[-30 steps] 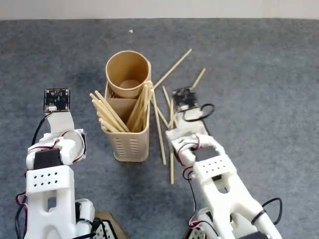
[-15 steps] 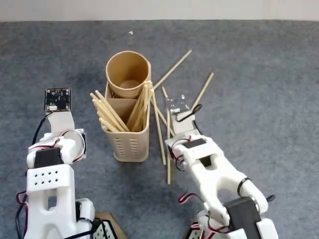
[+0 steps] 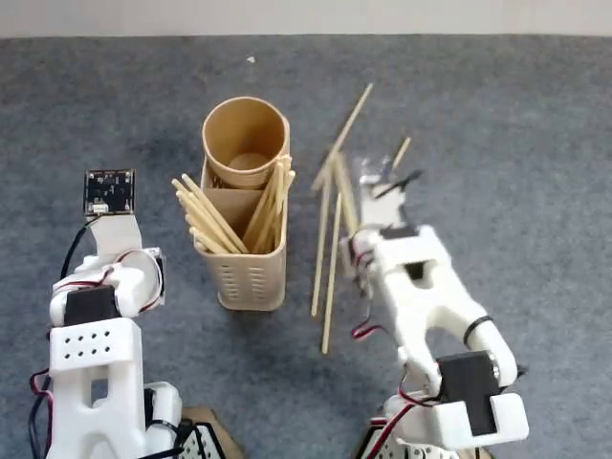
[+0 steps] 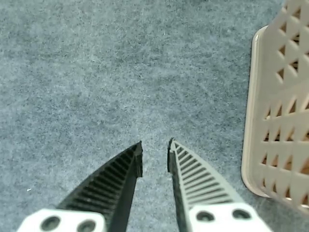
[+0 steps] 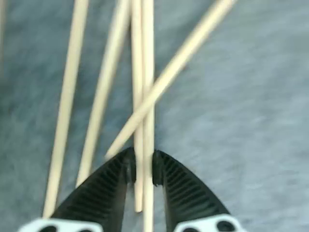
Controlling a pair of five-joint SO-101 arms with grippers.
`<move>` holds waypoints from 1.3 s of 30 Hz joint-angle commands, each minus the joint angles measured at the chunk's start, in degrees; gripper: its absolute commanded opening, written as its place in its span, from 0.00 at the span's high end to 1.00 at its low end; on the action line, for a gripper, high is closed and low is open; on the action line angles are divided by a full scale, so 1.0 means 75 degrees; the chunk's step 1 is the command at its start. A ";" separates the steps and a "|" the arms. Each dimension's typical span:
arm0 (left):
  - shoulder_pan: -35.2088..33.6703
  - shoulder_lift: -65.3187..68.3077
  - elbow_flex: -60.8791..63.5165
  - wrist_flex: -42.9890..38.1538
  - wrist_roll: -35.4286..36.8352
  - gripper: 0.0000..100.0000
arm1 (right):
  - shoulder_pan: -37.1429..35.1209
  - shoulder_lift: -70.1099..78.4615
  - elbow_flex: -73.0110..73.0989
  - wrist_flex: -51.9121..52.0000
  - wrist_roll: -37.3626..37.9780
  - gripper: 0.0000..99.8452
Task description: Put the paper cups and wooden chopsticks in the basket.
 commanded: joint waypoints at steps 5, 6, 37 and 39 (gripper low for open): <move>0.0123 -0.0111 -0.0064 -0.0117 -0.0059 0.88 | 0.0252 -0.3206 -0.1600 0.0346 -0.0316 1.00; 0.0123 -0.0111 -0.0064 -0.0117 -0.0059 0.88 | 0.0182 -0.3616 -0.1612 0.0346 -0.0410 1.00; 0.0111 -0.0100 0.0064 -0.0281 -0.0059 0.88 | -0.4097 -0.6230 0.0862 -0.3604 -0.1407 1.00; 0.0111 -0.0100 0.0064 -0.0281 -0.0059 0.88 | -0.4097 -0.6230 0.0920 -0.3757 -0.1078 1.00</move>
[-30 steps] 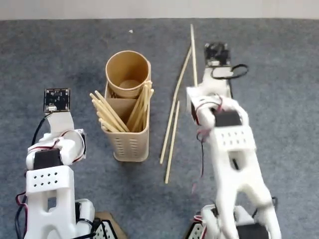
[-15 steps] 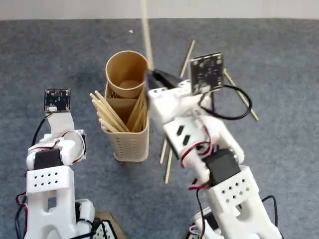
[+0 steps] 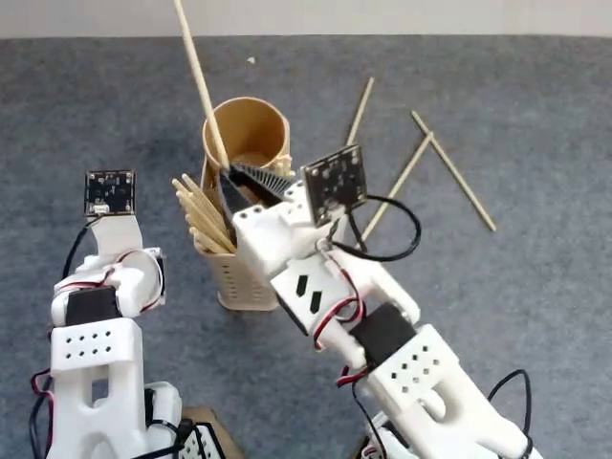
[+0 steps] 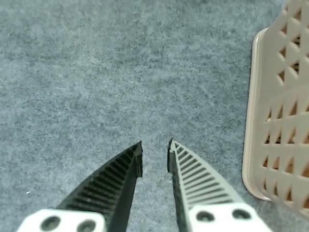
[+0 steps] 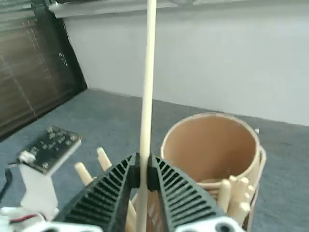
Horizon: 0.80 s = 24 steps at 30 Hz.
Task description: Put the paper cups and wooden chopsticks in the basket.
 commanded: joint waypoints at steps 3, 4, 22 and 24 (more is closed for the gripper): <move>0.0111 -0.0100 -0.0029 -0.0105 -0.0059 0.88 | -0.0064 -0.0170 0.0217 -0.0768 0.0504 1.00; 0.0111 -0.0100 -0.0029 -0.0105 -0.0059 0.88 | -0.0064 -0.0170 0.0275 -0.0838 0.0516 1.00; 0.0111 -0.0100 -0.0029 -0.0105 -0.0059 0.88 | 0.0358 -0.0170 0.0322 -0.0651 0.0527 0.88; 0.0111 -0.0100 -0.0029 -0.0105 -0.0059 0.88 | 0.0862 -0.0170 0.0006 -0.0029 0.0586 0.88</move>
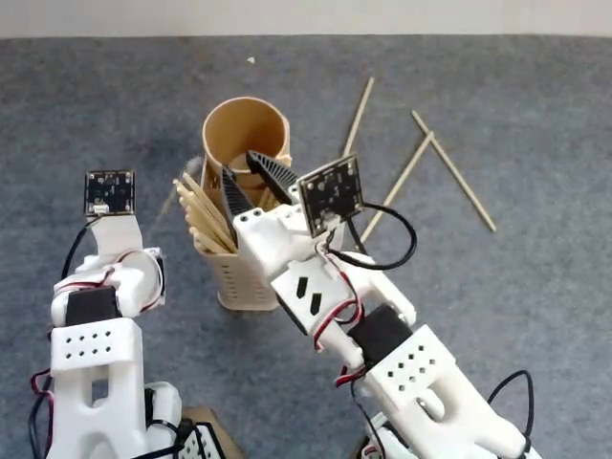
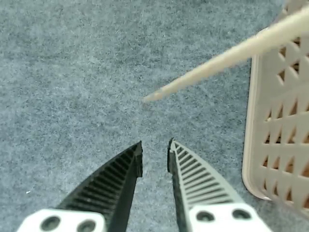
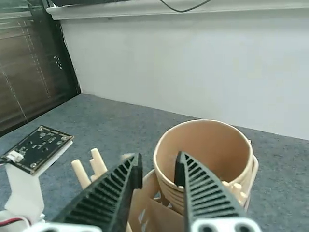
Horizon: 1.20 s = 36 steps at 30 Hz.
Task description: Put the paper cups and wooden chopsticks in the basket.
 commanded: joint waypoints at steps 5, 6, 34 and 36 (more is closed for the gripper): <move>0.0111 -0.0100 -0.0029 -0.0105 -0.0059 0.88 | 0.2573 -0.0123 -0.2210 0.3604 0.1196 0.88; 0.0111 -0.0100 -0.0029 -0.0105 -0.0059 0.88 | 0.3100 -0.0053 -0.2667 0.4214 0.1442 0.88; 0.0111 -0.0100 -0.0041 -0.0117 -0.0059 0.88 | 0.5222 0.9067 -0.7285 0.5773 0.2391 0.88; 0.0111 -0.0100 -0.0041 -0.0117 -0.0059 0.88 | 0.5116 0.9653 -0.7695 0.5773 0.2075 0.88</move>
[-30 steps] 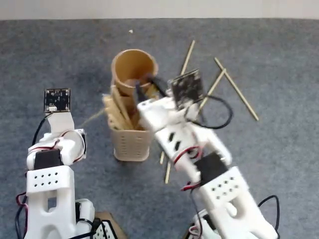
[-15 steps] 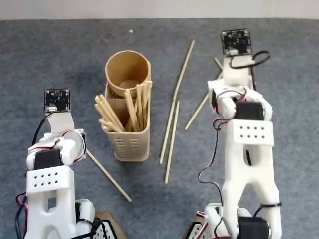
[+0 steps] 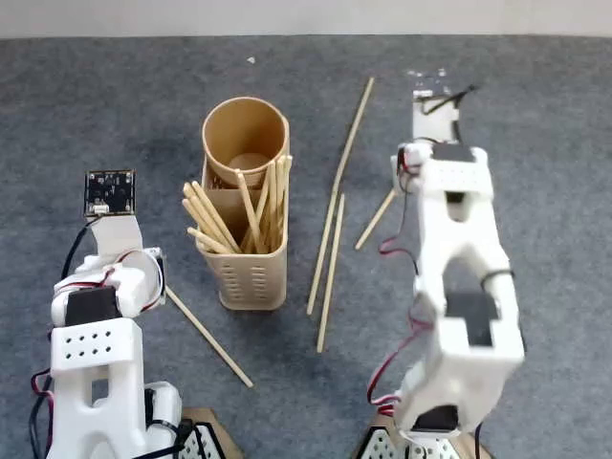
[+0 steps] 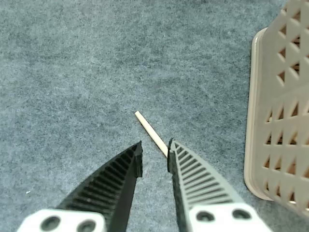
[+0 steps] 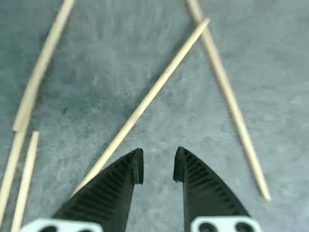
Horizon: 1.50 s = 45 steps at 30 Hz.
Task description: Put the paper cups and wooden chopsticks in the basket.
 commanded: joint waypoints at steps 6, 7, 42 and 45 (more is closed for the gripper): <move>0.0111 -0.0100 -0.0041 -0.0117 -0.0059 0.88 | -0.0358 0.2514 -0.1752 0.0158 -0.0703 0.88; 0.0111 -0.0100 -0.0041 -0.0117 -0.0059 0.88 | -0.0358 0.2725 -0.1858 0.0170 -0.0680 0.88; 0.0111 -0.0100 -0.0041 -0.0105 -0.0059 0.88 | 0.1612 0.3534 -0.4214 0.1705 0.2251 0.85; 0.0111 -0.0100 -0.0041 -0.0094 -0.0059 0.88 | 0.1717 0.3534 -0.3792 0.1260 0.2274 0.85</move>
